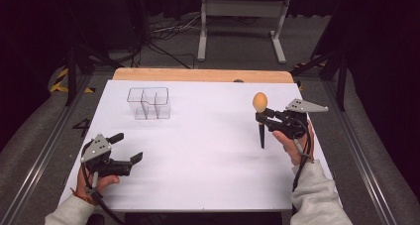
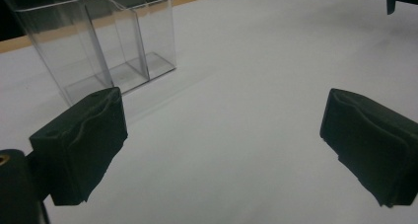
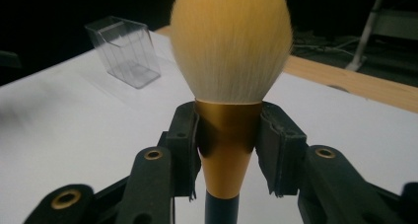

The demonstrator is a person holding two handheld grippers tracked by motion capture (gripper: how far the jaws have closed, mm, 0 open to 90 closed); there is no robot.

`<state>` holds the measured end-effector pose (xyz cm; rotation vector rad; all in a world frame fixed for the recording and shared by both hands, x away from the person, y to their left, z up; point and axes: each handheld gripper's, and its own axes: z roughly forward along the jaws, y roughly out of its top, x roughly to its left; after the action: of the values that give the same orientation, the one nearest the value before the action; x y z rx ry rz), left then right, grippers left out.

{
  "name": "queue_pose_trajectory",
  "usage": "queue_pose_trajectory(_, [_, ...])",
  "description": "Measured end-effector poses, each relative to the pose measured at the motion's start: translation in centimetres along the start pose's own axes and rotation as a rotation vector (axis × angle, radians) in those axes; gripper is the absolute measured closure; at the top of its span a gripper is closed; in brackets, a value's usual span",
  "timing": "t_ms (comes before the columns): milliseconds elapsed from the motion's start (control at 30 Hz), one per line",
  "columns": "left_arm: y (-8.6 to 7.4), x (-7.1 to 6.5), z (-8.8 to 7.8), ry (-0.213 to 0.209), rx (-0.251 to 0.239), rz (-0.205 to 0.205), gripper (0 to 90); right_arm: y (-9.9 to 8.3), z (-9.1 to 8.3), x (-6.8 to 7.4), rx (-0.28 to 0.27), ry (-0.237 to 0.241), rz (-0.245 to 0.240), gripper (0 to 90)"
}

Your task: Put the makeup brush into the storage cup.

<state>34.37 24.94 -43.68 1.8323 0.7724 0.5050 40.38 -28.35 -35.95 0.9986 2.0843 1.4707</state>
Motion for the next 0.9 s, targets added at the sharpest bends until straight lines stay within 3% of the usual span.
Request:
queue_pose_trajectory(267, [1.9, -0.2, 1.0, -0.058, -0.021, -0.011, 5.8, 0.4, 0.9, 2.2, -0.093, 0.048, -0.034, 62.6])
queue_pose_trajectory(467, [3.9, -1.0, 2.6, -0.104, -0.057, 0.004, 6.4, 0.6, 2.0, 3.8, -0.116, 0.08, -0.057, 62.6])
queue_pose_trajectory(700, [5.5, -2.6, 4.9, -0.148, -0.053, 0.06, 6.7, 0.7, 2.5, 4.8, -0.153, 0.106, -0.061, 62.6])
queue_pose_trajectory(900, [6.4, -3.7, 6.0, -0.173, -0.066, 0.08, 6.2, 0.7, 2.9, 5.5, -0.165, 0.124, -0.067, 62.6])
